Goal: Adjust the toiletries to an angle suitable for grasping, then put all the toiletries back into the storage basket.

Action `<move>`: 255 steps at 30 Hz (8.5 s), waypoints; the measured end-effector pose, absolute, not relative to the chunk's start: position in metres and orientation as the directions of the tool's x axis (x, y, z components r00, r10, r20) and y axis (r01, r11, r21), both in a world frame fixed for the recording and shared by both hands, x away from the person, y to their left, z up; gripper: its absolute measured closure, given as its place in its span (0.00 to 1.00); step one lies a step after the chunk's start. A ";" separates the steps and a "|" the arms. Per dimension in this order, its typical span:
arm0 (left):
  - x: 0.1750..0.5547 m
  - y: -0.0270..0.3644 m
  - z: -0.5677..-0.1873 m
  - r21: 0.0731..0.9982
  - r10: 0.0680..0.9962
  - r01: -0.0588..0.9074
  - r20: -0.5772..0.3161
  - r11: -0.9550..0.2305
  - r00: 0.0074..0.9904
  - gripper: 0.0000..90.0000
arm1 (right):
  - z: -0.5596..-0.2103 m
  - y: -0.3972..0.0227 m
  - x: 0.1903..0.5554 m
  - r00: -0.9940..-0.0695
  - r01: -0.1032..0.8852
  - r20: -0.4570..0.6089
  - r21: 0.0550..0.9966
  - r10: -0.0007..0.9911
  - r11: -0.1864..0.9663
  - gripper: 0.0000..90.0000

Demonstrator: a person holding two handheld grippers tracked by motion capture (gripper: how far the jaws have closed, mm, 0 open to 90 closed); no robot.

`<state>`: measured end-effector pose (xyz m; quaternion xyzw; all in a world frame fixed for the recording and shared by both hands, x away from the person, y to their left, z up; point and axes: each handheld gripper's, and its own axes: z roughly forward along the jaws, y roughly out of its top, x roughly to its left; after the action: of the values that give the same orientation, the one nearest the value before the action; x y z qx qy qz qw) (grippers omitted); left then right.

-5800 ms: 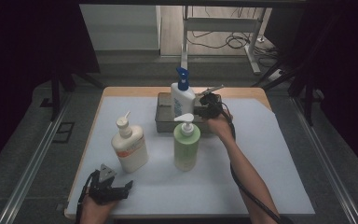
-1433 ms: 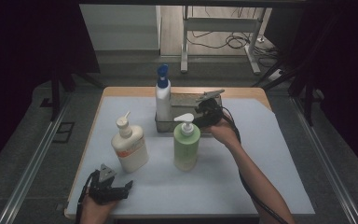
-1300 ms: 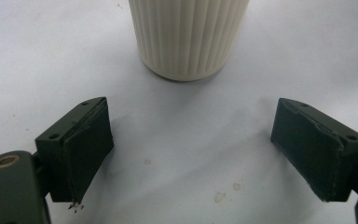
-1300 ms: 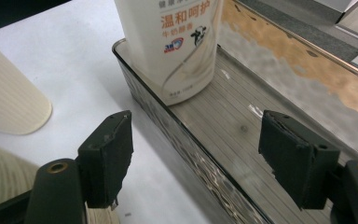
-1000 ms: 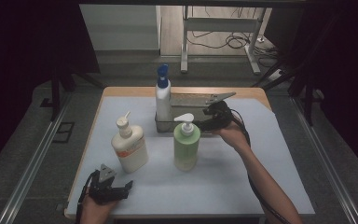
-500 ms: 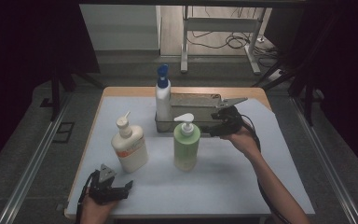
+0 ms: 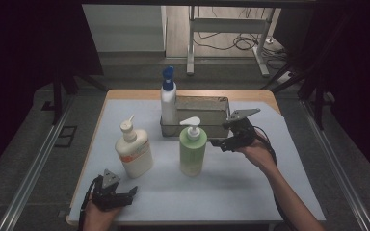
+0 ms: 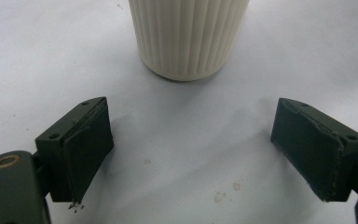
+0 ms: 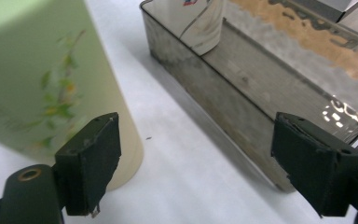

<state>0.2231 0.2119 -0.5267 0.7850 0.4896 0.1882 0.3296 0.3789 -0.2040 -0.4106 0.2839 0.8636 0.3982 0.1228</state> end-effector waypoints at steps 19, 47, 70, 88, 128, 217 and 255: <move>0.223 0.212 -0.527 0.702 0.893 0.644 -0.027 -0.303 0.449 0.14 | -0.422 -0.199 0.352 -0.862 0.357 0.030 0.746 0.506 0.562 0.05; 0.223 0.212 -0.527 0.702 0.891 0.642 -0.024 -0.307 0.453 0.14 | -0.432 -0.150 0.339 -0.889 0.331 0.081 0.793 0.450 0.511 0.04; 0.223 0.212 -0.527 0.702 0.891 0.643 -0.024 -0.308 0.453 0.13 | -0.430 -0.133 0.341 -0.880 0.307 0.034 0.801 0.473 0.514 0.13; 0.223 0.212 -0.527 0.702 0.892 0.645 -0.028 -0.303 0.450 0.13 | -0.405 -0.131 0.346 -0.861 0.333 0.022 0.780 0.508 0.530 0.14; 0.224 0.212 -0.527 0.704 0.892 0.642 -0.027 -0.303 0.450 0.13 | -0.340 -0.120 0.396 -0.797 0.334 -0.026 0.813 0.603 0.477 0.14; 0.224 0.212 -0.526 0.700 0.892 0.647 -0.030 -0.303 0.451 0.13 | -0.411 -0.102 0.482 -0.706 0.506 -0.002 0.698 0.708 0.507 0.14; 0.223 0.212 -0.527 0.702 0.893 0.645 -0.029 -0.303 0.450 0.13 | -0.395 -0.142 0.442 -0.748 0.450 0.049 0.771 0.662 0.451 0.23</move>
<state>0.2234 0.2120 -0.5267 0.7850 0.4897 0.1876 0.3300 0.4416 -0.1420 -0.3948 0.3304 0.8418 0.4065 0.1305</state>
